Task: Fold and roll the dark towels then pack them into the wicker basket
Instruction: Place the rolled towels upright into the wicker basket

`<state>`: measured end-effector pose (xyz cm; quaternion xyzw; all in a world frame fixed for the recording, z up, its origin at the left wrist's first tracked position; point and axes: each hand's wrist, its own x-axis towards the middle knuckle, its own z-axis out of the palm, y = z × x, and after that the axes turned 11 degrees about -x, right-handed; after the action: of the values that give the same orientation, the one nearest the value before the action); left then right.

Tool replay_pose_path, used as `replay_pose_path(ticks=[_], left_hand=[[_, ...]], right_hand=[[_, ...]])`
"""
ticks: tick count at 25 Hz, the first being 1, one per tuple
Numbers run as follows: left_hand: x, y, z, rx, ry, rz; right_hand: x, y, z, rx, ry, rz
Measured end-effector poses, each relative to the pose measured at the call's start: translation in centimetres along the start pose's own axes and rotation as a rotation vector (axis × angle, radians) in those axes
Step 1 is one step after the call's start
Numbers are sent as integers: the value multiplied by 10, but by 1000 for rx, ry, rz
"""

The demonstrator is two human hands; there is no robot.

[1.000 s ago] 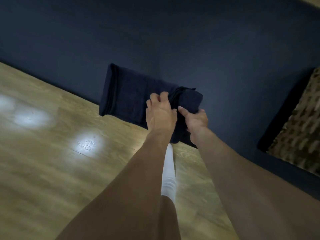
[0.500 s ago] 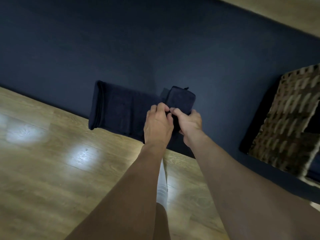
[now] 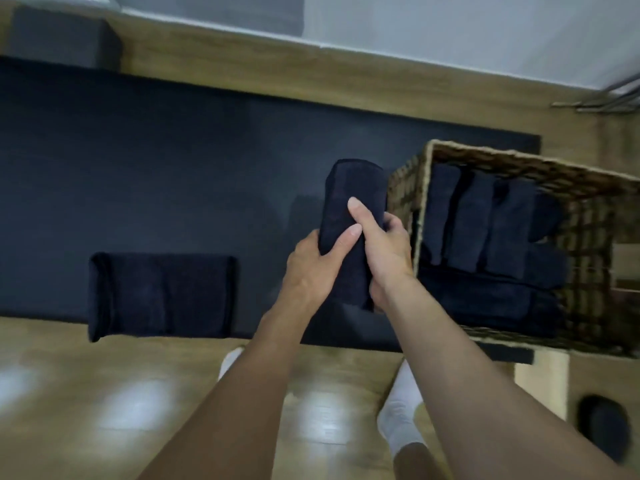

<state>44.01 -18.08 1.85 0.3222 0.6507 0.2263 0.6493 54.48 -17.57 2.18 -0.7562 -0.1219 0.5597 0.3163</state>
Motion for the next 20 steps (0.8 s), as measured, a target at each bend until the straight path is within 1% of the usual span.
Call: replay_pose_path(ticks=[1,4,5,8,10,12,14,16,18,20], left_hand=[[-6,13,29,-2,-27,21],[-23,36,120,14,-116,66],[-26,39,151,11,-145,76],[-30,37,228,38,-191,90],[-27,32,277,108,-234,77],[-20,25,320,195,-292,61],[-9,17,350,327,-306,48],[3,11,368,578,-246,22],[20,5,379,797,-207,15],[39,0,380,925,-194,37]], right_hand=[[-1,-10,-28,20,55,-22],[3,-33,-116,-34,199,-71],[6,-39,-147,-41,223,-73],[23,-44,-228,-34,213,-33],[43,-40,-278,-16,233,7],[70,-33,-320,4,292,28],[99,-27,-346,4,337,26],[129,-22,-360,-28,332,-2],[159,-15,-364,-88,312,-15],[183,-8,-358,-124,293,-22]])
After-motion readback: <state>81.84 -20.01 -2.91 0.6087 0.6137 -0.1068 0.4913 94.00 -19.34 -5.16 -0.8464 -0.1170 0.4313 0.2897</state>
